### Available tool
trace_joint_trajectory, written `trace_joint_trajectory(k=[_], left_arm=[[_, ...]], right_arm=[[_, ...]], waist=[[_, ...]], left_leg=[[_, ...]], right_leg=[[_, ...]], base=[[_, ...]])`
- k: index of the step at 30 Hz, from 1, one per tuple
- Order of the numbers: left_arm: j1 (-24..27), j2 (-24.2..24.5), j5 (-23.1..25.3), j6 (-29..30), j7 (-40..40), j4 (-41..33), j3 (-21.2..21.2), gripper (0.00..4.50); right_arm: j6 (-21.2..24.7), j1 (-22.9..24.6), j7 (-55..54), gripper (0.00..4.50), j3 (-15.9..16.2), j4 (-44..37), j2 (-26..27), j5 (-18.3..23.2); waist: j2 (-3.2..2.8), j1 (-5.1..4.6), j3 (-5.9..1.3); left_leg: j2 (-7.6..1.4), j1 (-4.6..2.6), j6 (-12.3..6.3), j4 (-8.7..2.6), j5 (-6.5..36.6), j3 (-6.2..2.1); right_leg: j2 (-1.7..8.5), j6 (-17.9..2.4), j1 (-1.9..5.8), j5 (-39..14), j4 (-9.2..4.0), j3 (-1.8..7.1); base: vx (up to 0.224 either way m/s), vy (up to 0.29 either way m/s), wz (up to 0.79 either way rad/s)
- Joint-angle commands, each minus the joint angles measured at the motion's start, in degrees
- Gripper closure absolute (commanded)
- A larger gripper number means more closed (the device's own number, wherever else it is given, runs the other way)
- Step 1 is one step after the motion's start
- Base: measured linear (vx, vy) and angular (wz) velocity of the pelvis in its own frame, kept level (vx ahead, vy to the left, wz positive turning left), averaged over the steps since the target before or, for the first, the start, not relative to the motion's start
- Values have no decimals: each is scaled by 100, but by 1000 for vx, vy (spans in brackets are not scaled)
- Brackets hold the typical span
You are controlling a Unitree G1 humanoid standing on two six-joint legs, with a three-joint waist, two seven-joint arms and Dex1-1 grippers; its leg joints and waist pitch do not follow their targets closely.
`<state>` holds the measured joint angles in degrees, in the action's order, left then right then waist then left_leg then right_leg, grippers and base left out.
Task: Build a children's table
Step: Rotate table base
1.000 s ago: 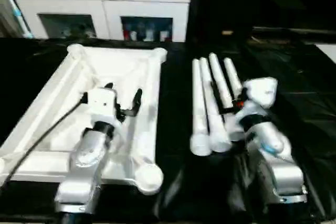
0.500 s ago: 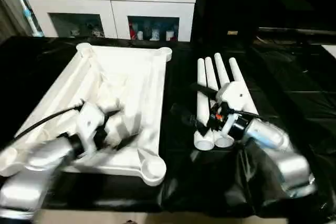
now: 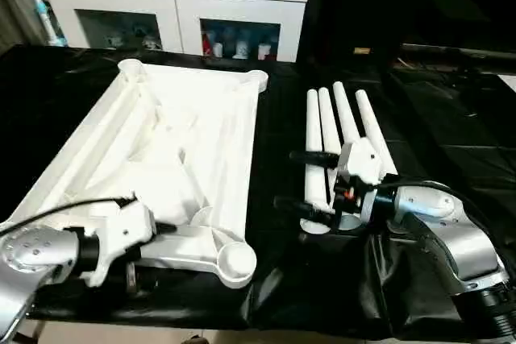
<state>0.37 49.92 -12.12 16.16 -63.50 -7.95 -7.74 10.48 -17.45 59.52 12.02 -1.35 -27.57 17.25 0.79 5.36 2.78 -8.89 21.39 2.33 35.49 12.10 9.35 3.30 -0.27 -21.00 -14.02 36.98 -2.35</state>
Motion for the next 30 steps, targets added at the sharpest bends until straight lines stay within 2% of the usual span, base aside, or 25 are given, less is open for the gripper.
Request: trace_joint_trajectory(k=[1, 2, 5, 7, 8, 12, 14, 16, 23, 30], left_arm=[[-84, 85, 11, 73, -73, -13, -57, 57], [-120, 120, 22, 138, -154, -31, -125, 82], [-182, 101, 93, 141, -167, 30, -201, 88], [-199, 84, 122, 134, -164, 36, -224, 111], [-215, 72, 137, 124, -170, 52, -241, 124], [-311, 72, 290, 164, -194, 157, -384, 166], [-376, 56, 403, 54, -144, 283, -420, 174], [-455, 30, 445, -11, -105, 370, -432, 200], [-632, 23, 510, 4, -177, 515, -530, 250], [-760, 26, 595, -8, -331, 648, -655, 308]], right_arm=[[-73, 53, 231, 0, 92, -102, -107, 61], [-63, 99, 409, 0, 115, -142, -202, 117], [-19, 171, 451, 0, 115, -247, -265, 169], [7, 210, 470, 0, 118, -320, -299, 187], [27, 240, 484, 0, 127, -380, -319, 191], [18, 396, 618, 0, 180, -536, -467, 91], [38, 431, 629, 0, 199, -568, -495, 77], [91, 450, 624, 0, 222, -621, -494, 89], [178, 578, 633, 0, 341, -800, -549, 45], [178, 723, 626, 0, 420, -948, -621, -52]], waist=[[-79, 20, -260], [-73, 17, -247], [-95, 26, -240], [-75, 20, -244], [-86, 23, -237], [-93, 31, -249], [-84, 31, -245], [-79, 37, -247], [-106, 40, -253], [-124, 48, -240]], left_leg=[[-439, -119, -124, -558, 1188, -167], [-441, -111, -116, -563, 1246, -166], [-456, -119, -69, -577, 1351, -169], [-455, -120, -49, -576, 1373, -167], [-458, -116, -37, -580, 1375, -168], [-458, -138, -49, -569, 1315, -161], [-452, -126, -50, -572, 1336, -160], [-458, -126, -48, -575, 1349, -164], [-460, -127, -42, -572, 1297, -165], [-472, -144, 48, -592, 1560, -177]], right_leg=[[534, -1343, 118, -427, -437, 301], [538, -1334, 120, -551, -449, 311], [541, -1291, 108, -784, -466, 319], [541, -1282, 109, -834, -474, 322], [543, -1273, 112, -861, -478, 323], [531, -1257, 100, -726, -475, 324], [531, -1259, 106, -762, -480, 325], [542, -1262, 107, -814, -486, 329], [537, -1312, 108, -652, -466, 322], [553, -1277, 97, -947, -497, 335]], base=[[0, 0, 0], [0, 0, 0], [0, 0, 0], [0, 0, 0], [0, 0, 0], [0, 0, 0], [0, 0, 0], [0, 0, 0], [0, 0, 0], [0, 0, 0]])
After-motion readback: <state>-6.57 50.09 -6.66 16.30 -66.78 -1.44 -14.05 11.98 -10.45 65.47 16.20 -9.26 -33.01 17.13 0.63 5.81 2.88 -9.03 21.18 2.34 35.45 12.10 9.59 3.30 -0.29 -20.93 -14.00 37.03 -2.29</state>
